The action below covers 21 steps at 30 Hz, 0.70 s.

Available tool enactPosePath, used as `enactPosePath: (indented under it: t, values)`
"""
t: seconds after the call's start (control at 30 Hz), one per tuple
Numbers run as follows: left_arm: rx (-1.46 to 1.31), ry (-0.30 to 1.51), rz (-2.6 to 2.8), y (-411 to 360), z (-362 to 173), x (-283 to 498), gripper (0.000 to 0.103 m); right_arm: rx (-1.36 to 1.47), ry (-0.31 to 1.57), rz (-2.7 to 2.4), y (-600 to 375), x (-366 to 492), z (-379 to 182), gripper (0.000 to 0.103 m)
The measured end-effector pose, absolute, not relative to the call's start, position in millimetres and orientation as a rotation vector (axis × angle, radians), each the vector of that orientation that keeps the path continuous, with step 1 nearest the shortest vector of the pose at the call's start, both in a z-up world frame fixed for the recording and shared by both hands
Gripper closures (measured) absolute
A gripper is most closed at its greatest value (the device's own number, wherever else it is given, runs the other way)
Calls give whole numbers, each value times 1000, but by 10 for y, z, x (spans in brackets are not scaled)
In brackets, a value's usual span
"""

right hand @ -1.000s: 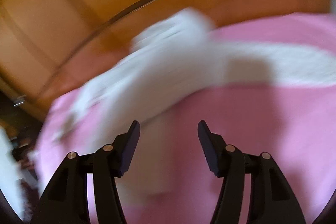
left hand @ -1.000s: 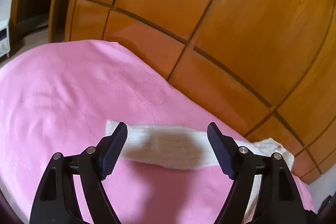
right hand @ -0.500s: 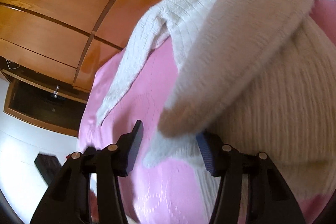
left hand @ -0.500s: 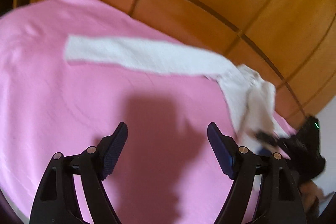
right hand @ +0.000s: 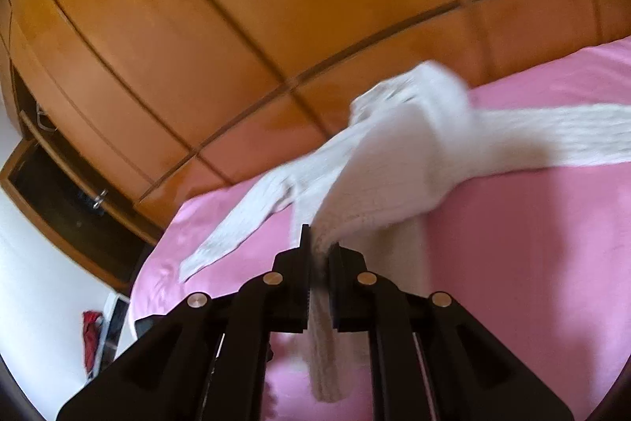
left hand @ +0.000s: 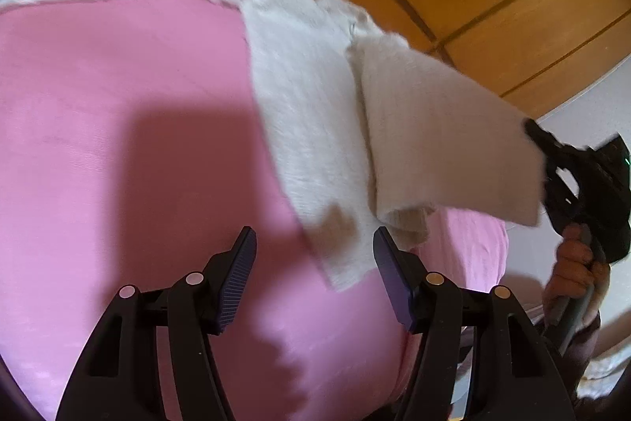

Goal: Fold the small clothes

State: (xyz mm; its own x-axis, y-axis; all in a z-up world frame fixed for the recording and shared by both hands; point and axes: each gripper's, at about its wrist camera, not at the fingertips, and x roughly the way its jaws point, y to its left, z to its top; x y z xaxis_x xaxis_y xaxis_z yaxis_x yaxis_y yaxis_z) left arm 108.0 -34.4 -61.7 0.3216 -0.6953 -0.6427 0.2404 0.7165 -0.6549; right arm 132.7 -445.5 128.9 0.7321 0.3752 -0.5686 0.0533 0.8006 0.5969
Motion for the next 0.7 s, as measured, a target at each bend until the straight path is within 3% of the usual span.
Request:
enactPosePath:
  t: [0.07, 0.1, 0.13, 0.17, 0.5, 0.7]
  values:
    - [-513, 1082, -634, -474, -671, 1167, 43, 652, 735, 160, -4673, 1239, 1264, 97]
    - [-521, 1081, -632, -539, -679, 1215, 61, 659, 736, 144, -4763, 1209, 1233, 97]
    - [-533, 1105, -652, -599, -715, 1266, 90, 666, 738, 134, -4811, 1192, 1219, 97]
    - [-531, 1126, -655, -625, -718, 1315, 97, 677, 741, 124, -4865, 1159, 1206, 97]
    - [-526, 904, -653, 324, 258, 1144, 99, 651, 626, 160, -4977, 699, 1759, 98]
    - [-532, 872, -570, 1079, 522, 713, 100, 641, 703, 165, -4824, 297, 1587, 98]
